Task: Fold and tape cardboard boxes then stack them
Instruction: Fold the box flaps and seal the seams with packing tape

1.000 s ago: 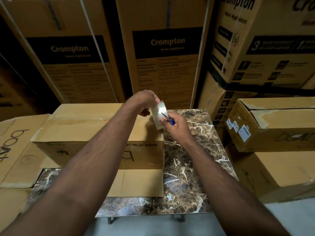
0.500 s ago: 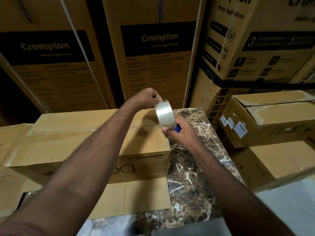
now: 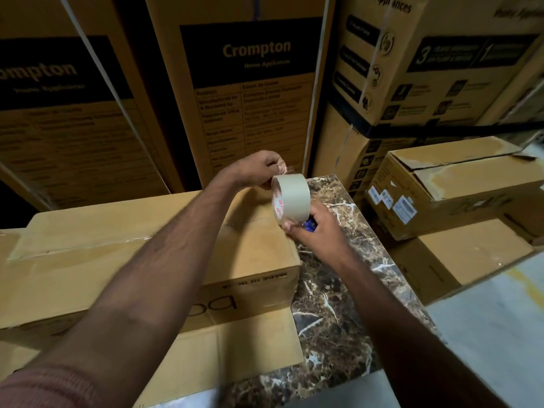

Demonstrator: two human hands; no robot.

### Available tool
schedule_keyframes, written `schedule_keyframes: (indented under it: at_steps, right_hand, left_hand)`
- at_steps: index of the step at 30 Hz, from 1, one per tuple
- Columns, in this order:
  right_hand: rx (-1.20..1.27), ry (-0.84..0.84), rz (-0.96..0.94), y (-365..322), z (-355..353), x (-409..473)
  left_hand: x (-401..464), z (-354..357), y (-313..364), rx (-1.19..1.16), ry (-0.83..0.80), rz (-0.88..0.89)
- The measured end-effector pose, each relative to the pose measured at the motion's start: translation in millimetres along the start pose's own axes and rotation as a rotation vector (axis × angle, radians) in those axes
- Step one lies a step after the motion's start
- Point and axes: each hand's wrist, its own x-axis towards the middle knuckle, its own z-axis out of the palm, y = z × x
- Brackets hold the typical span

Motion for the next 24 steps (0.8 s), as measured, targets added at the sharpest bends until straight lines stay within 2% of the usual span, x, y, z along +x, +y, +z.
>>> schedule_keyframes:
  at_steps: [3,8,10,13,17,21,24]
  right_hand:
    - [-0.013,0.012,0.002,2,-2,0]
    - [0.088,0.022,-0.023,-15,-10,3]
    - [0.124,0.013,-0.012,-13,-15,2]
    - [0.051,-0.069,0.064,-6,-15,-1]
    - [0.05,-0.06,0.041,-7,-20,0]
    - [0.101,-0.036,-0.002,-17,-22,7]
    - [0.106,-0.043,-0.011,-24,-24,13]
  left_hand:
    - [7,4,-3,0.06,-0.021,0.007]
    - [22,6,-14,0.183,0.188,0.049]
    - [30,3,-15,0.169,0.115,0.041]
    - [35,-2,-26,0.102,0.021,-0.028]
    - [38,-1,-30,0.108,0.052,-0.005]
    - [41,11,-38,0.226,0.166,0.066]
    - [47,7,-41,0.239,0.162,0.06]
